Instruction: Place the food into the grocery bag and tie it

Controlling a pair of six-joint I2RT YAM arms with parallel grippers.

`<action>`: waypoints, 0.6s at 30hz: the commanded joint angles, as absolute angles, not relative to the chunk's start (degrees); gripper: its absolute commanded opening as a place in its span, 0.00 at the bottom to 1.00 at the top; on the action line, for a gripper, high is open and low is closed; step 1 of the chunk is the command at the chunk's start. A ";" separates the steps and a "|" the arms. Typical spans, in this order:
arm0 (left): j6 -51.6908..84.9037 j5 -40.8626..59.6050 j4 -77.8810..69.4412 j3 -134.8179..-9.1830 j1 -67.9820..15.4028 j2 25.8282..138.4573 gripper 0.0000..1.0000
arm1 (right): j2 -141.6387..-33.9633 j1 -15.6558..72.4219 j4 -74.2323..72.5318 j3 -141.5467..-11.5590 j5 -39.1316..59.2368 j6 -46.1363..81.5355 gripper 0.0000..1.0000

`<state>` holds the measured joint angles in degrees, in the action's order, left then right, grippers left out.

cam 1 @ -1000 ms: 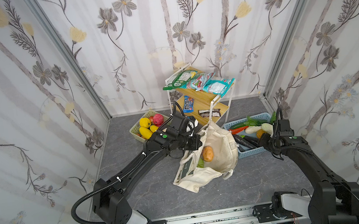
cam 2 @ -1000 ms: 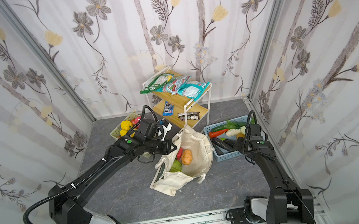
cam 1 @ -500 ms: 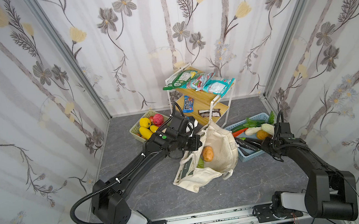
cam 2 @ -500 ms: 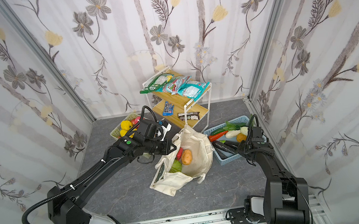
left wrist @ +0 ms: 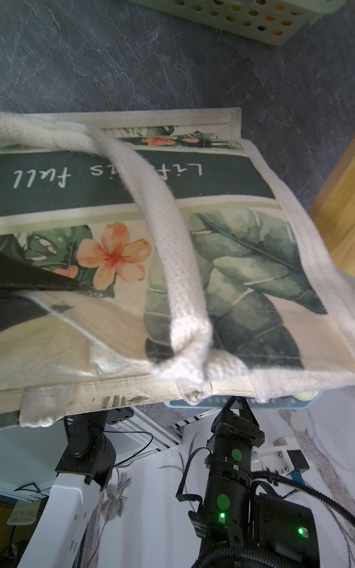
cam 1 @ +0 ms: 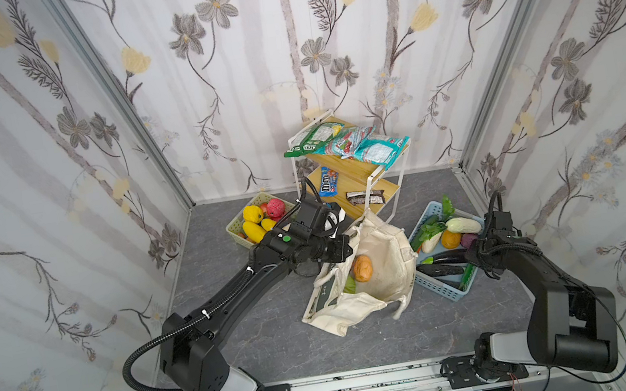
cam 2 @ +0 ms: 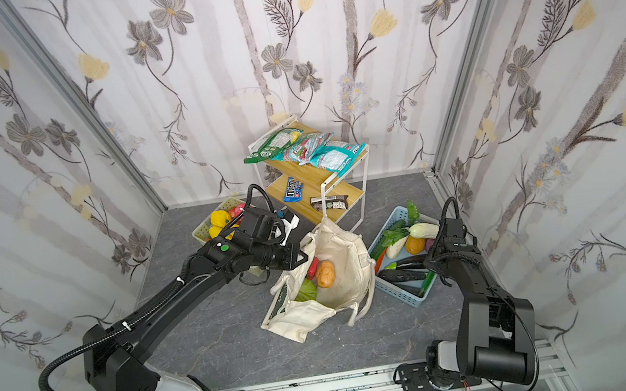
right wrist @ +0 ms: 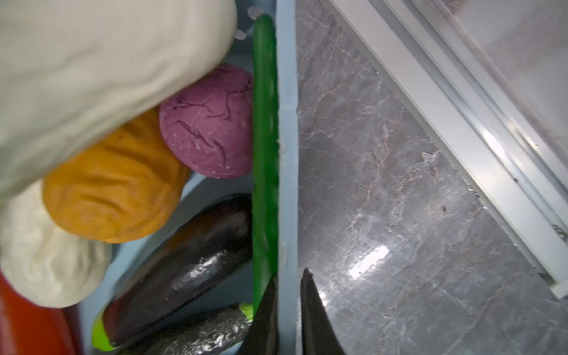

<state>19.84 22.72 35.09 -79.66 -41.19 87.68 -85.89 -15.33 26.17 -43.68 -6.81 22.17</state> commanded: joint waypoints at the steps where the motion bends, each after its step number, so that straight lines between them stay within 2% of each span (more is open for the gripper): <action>1: 19.16 22.82 36.55 -80.54 -41.13 87.98 0.00 | -87.45 -15.68 25.49 -46.01 -13.41 19.08 0.18; 4: 19.16 22.92 36.69 -80.65 -41.05 88.24 0.00 | -88.79 -15.72 26.06 -48.21 -15.65 18.93 0.19; 8: 19.32 22.87 36.48 -80.51 -41.04 88.29 0.00 | -90.20 -15.70 25.56 -49.87 -16.09 18.14 0.15; 18: 19.25 23.55 36.54 -81.10 -41.04 89.82 0.00 | -97.28 -15.74 20.04 -53.88 -12.98 13.33 0.08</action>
